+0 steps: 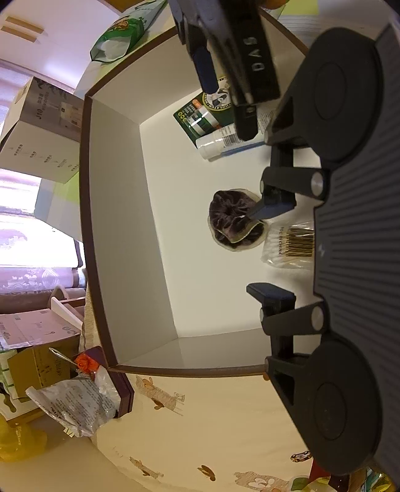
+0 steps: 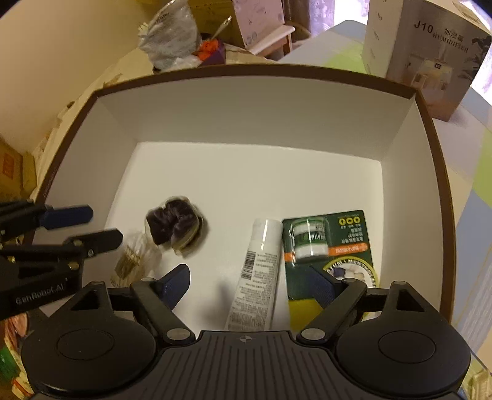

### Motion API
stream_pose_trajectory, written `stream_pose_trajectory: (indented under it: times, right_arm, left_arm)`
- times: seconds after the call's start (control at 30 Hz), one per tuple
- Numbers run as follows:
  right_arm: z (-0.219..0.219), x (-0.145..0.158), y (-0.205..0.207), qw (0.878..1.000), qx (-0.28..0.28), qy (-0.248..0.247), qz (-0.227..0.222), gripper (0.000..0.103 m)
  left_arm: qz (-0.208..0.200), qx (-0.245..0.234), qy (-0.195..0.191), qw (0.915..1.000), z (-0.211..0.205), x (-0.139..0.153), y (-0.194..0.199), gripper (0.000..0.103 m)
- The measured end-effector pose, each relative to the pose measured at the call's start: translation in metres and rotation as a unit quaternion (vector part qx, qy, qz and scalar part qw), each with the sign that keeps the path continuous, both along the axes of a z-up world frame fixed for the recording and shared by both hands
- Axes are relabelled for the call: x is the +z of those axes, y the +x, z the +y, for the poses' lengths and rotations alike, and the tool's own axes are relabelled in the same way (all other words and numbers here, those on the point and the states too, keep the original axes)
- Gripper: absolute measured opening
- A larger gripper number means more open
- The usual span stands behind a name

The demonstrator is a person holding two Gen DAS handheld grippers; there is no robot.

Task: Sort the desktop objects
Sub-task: 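Open both tools to drop the swab bag and lotion bottle into the box, then move both tools back from the box toward the remaining items on the table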

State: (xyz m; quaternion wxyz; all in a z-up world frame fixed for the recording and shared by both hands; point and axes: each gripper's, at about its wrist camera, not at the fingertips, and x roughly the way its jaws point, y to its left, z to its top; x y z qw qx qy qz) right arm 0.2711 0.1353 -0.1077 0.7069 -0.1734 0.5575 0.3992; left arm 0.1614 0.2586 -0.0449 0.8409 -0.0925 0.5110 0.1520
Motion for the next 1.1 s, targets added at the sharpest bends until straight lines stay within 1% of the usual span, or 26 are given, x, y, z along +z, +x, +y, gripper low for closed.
stream_pose_trajectory:
  times: [0.1, 0.23, 0.3, 0.43, 0.6, 0.7, 0.8, 0.87, 0.93, 0.97, 1.1]
  right_arm:
    - [-0.006, 0.000, 0.000, 1.000, -0.007, -0.010, 0.009, 0.088]
    - [-0.012, -0.001, -0.004, 0.999, -0.003, -0.037, 0.000, 0.088]
    - [-0.014, -0.004, -0.006, 0.999, -0.003, -0.047, 0.001, 0.088]
    - [-0.019, -0.007, -0.009, 0.998, -0.006, -0.059, 0.003, 0.088]
    - [-0.023, -0.007, -0.012, 0.998, -0.007, -0.066, 0.003, 0.088]
    - [-0.026, -0.005, -0.013, 0.998, -0.012, -0.064, 0.001, 0.088]
    - [-0.029, -0.003, -0.014, 0.998, -0.017, -0.063, 0.000, 0.088]
    - [-0.031, 0.000, -0.015, 0.998, -0.020, -0.061, -0.003, 0.088]
    - [-0.033, 0.003, -0.016, 0.998, -0.022, -0.058, -0.006, 0.088]
    - [-0.034, 0.005, -0.016, 0.998, -0.023, -0.056, -0.008, 0.088]
    - [-0.039, 0.013, -0.020, 0.998, -0.026, -0.049, -0.020, 0.088]
  left_arm:
    - [0.002, -0.006, 0.006, 1.0000, -0.004, 0.002, 0.001, 0.046]
    - [0.005, -0.007, 0.009, 0.9999, -0.008, 0.002, 0.001, 0.055]
    - [0.007, -0.008, 0.009, 0.9999, -0.010, 0.002, 0.001, 0.056]
    - [0.011, -0.010, 0.012, 0.9998, -0.013, 0.001, 0.000, 0.061]
    - [0.012, -0.009, 0.016, 0.9998, -0.015, 0.002, -0.002, 0.063]
    - [0.011, -0.008, 0.019, 0.9997, -0.016, 0.003, -0.003, 0.068]
    - [0.009, -0.007, 0.022, 0.9997, -0.018, 0.006, -0.005, 0.069]
    - [0.007, -0.007, 0.024, 0.9997, -0.020, 0.008, -0.006, 0.071]
    - [0.005, -0.006, 0.027, 0.9996, -0.022, 0.011, -0.007, 0.077]
    - [0.004, -0.006, 0.029, 0.9996, -0.022, 0.012, -0.007, 0.078]
    - [-0.003, -0.005, 0.033, 0.9994, -0.027, 0.018, -0.010, 0.079]
